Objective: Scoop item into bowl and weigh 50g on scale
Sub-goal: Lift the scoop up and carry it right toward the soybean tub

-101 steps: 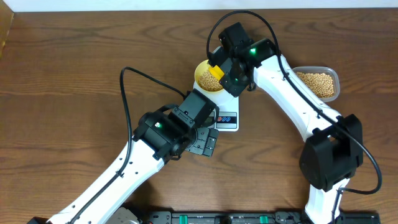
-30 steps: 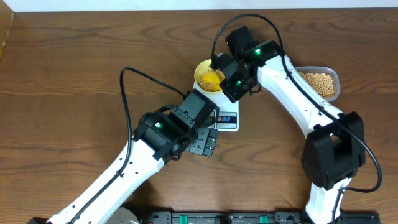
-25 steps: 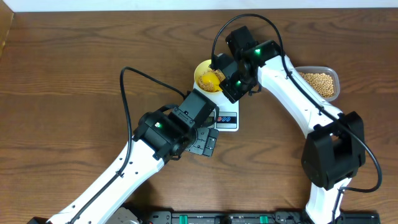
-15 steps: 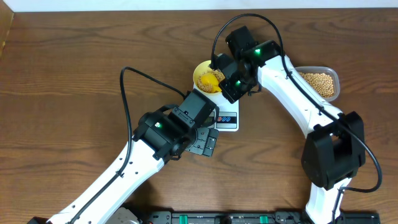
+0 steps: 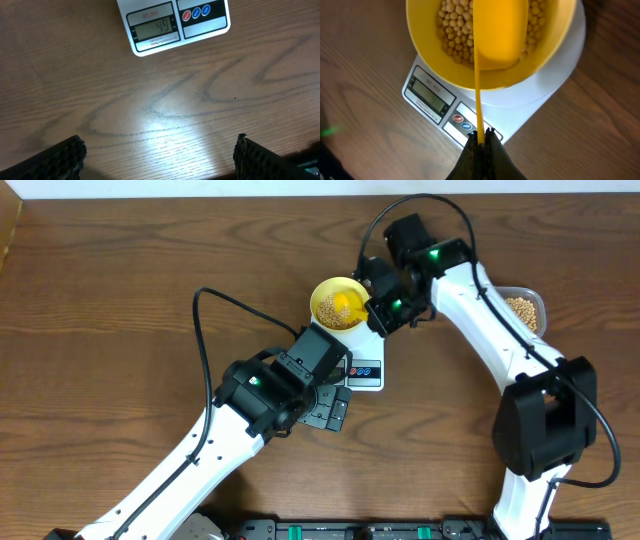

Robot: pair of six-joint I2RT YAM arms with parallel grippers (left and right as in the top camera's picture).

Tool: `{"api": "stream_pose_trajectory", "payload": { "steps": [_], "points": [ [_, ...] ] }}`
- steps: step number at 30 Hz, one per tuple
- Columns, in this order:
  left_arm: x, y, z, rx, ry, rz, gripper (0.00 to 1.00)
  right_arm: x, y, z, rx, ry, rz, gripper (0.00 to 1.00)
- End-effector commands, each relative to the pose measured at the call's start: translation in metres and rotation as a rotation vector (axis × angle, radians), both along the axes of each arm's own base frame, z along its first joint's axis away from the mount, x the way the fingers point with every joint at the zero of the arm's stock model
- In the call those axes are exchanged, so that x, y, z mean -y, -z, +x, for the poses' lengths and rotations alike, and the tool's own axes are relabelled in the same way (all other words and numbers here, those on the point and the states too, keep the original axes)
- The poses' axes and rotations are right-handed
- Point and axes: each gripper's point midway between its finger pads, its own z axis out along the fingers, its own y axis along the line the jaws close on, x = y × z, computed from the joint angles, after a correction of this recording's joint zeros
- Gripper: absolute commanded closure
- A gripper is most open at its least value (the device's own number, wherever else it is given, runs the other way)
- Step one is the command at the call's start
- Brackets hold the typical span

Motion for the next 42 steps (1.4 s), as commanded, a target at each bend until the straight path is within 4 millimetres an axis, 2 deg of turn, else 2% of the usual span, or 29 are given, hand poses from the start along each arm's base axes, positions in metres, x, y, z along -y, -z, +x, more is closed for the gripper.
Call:
{"api": "stream_pose_trajectory", "payload": {
  "steps": [1,16,27,35,42],
  "points": [
    [-0.001,-0.003,0.004,0.013,0.003,0.008,0.03,-0.004,0.003,-0.003,-0.037,0.008,0.035,0.99],
    [-0.001,-0.003,0.004,0.013,0.002,0.008,0.03,-0.011,-0.002,-0.005,-0.064,0.014,0.100,0.99],
    [-0.001,-0.003,0.004,0.013,0.002,0.008,0.03,-0.001,-0.011,0.004,-0.077,0.056,0.159,0.99],
    [-0.001,-0.003,0.004,0.013,0.002,0.008,0.03,0.003,-0.035,0.016,-0.040,0.066,0.179,0.99],
    [-0.001,-0.003,0.004,0.013,0.002,0.008,0.03,-0.007,-0.067,0.010,-0.076,0.039,0.303,0.99]
  ]
}}
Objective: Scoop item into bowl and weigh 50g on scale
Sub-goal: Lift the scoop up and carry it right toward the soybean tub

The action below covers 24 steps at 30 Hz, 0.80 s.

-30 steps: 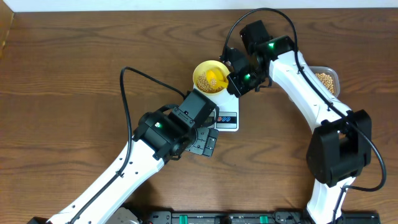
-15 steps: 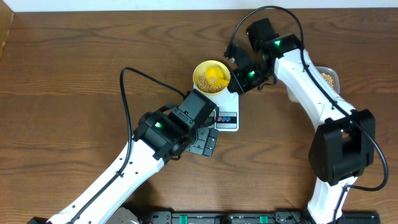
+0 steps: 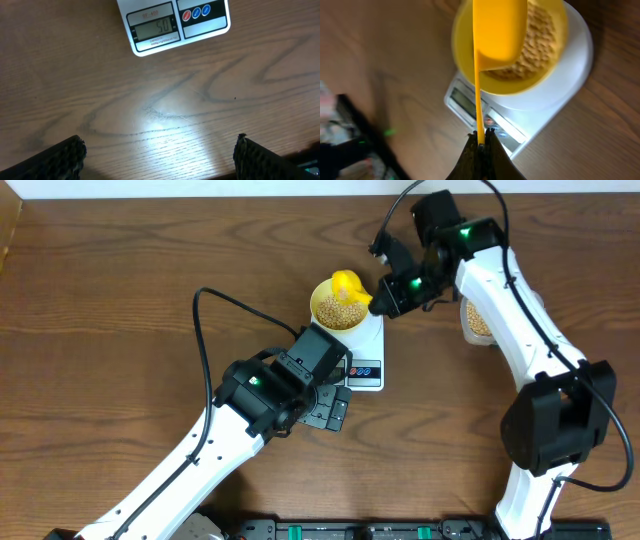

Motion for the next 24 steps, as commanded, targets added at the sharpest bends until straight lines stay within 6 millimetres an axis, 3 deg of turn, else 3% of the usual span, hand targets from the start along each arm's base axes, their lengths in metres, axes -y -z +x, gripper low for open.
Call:
{"api": "stream_pose_trajectory", "payload": {
  "steps": [1,13,19,24],
  "points": [
    [-0.001,-0.003,0.004,0.013,0.002,0.008,0.03,-0.007,-0.016,0.000,-0.015,-0.013,0.084,0.99],
    [-0.001,-0.003,0.004,0.013,0.002,0.008,0.03,0.007,-0.047,0.006,-0.002,0.021,0.102,0.99],
    [-0.001,-0.003,0.004,0.013,0.002,0.008,0.03,0.039,-0.068,0.016,0.008,0.083,0.125,0.99],
    [-0.001,-0.003,0.004,0.013,0.002,0.008,0.03,0.082,-0.073,0.019,-0.019,0.160,0.118,0.99]
  ]
}}
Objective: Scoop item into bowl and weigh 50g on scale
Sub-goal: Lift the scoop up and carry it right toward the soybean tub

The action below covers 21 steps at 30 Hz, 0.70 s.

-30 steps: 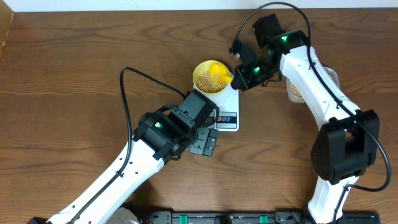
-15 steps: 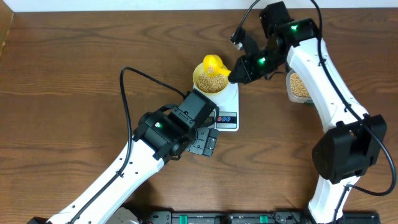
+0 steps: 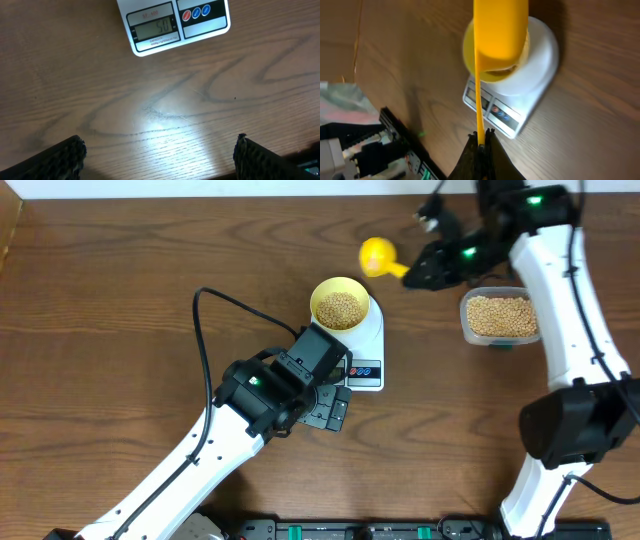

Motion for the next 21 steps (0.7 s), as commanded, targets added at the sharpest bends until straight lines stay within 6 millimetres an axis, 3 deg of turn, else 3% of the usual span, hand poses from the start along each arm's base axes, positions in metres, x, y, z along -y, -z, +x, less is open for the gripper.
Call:
{"api": "stream_pose_trajectory", "payload": {
  "steps": [1,9,21],
  "points": [
    [-0.001,-0.003,0.004,0.013,0.002,0.008,0.03,0.023,-0.007,0.006,0.013,0.023,0.026,0.99],
    [-0.001,-0.003,0.004,0.013,0.002,0.008,0.03,0.069,-0.012,0.008,0.023,0.097,0.023,0.99],
    [-0.001,-0.003,0.004,0.013,0.002,0.008,0.03,0.115,-0.019,-0.005,0.026,0.179,-0.070,0.99]
  ]
}}
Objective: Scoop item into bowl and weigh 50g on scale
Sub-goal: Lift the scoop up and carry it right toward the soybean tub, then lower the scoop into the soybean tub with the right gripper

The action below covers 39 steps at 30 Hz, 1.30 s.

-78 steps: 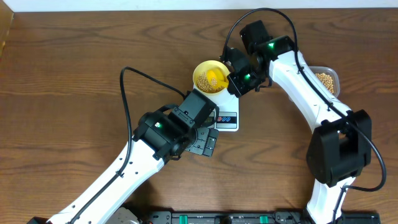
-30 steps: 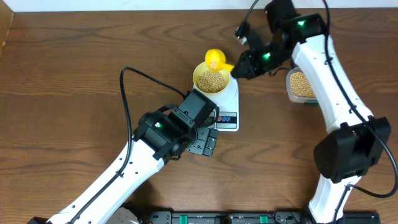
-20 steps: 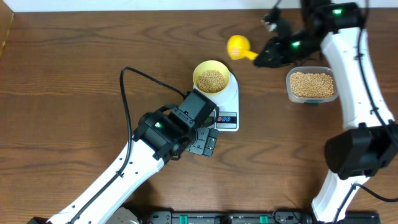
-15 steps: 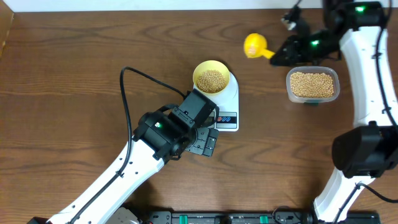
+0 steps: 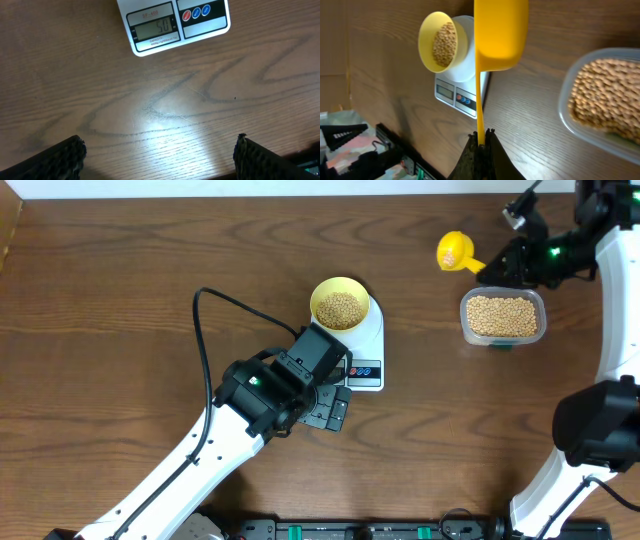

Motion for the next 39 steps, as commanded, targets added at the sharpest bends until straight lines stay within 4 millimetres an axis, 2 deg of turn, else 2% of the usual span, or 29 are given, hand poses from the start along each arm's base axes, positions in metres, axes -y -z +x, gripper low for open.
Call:
{"api": "stream_pose_trajectory", "payload": {
  "steps": [1,5,13,19,32,39],
  "points": [
    [-0.001,-0.003,0.003,0.013,0.002,0.008,0.03,0.006,-0.017,-0.005,0.060,-0.009,-0.053,0.99],
    [-0.001,-0.003,0.003,0.013,0.002,0.008,0.03,0.007,-0.018,-0.001,0.071,0.009,-0.053,0.99],
    [-0.001,-0.003,0.003,0.013,0.002,0.008,0.03,0.002,-0.030,0.020,0.118,0.082,0.016,0.99],
    [-0.001,-0.003,0.003,0.013,0.002,0.008,0.03,0.012,-0.030,0.023,0.083,0.163,0.031,0.99],
    [-0.001,-0.003,0.003,0.013,0.002,0.008,0.03,0.024,-0.014,-0.005,-0.055,0.179,-0.046,0.99],
    [-0.001,-0.003,0.003,0.013,0.002,0.008,0.03,0.037,-0.007,-0.018,-0.095,0.170,-0.105,0.99]
  ]
}}
